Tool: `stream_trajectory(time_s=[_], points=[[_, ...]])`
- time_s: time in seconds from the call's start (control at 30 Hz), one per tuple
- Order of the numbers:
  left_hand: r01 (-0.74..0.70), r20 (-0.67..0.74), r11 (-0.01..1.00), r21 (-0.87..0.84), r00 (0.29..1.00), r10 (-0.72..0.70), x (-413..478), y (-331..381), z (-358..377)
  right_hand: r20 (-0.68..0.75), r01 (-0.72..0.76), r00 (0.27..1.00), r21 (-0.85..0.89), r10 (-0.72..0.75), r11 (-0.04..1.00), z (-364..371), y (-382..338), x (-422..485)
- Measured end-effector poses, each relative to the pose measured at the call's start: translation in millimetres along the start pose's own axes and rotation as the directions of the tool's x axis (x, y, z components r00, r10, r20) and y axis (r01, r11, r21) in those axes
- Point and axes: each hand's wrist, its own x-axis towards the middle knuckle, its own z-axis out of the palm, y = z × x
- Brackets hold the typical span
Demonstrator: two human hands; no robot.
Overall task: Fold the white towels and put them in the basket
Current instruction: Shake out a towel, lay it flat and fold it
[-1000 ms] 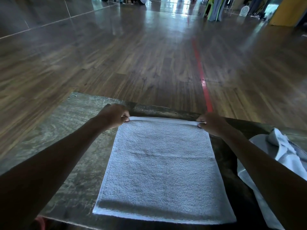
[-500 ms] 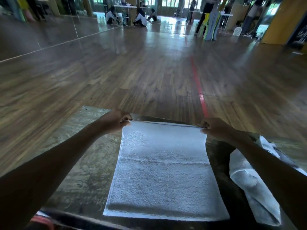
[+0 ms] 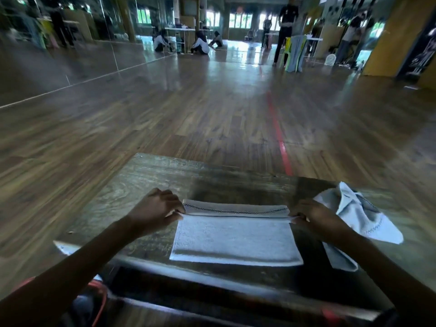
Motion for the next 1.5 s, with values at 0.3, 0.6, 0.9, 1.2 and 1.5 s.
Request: stream_trajectory(time_s=[0.3, 0.6, 0.9, 1.2, 1.5], points=[[0.131, 0.049, 0.99, -0.052, 0.99, -0.129, -63, 44, 39, -0.082, -0.054, 0.995, -0.002, 0.053, 0.999, 49, -33, -72], [0.287, 0.158, 0.928, -0.238, 0.954, -0.255, -74, 51, 41, 0.05, -0.184, 0.983, 0.117, 0.179, 0.976, 50, -33, -81], [0.263, -0.023, 0.902, -0.344, 0.957, -0.288, -79, 61, 46, -0.064, -0.169, 0.981, 0.156, 0.18, 0.973, 48, -34, -85], [0.228, -0.071, 0.886, -0.403, 0.958, -0.279, -92, 73, 57, -0.099, -0.141, 0.984, 0.085, 0.15, 0.986, 61, -40, -98], [0.155, -0.067, 0.944, -0.29, 0.981, -0.182, -108, 69, 50, 0.053, -0.095, 0.995, 0.103, 0.09, 0.99, 49, -48, -107]])
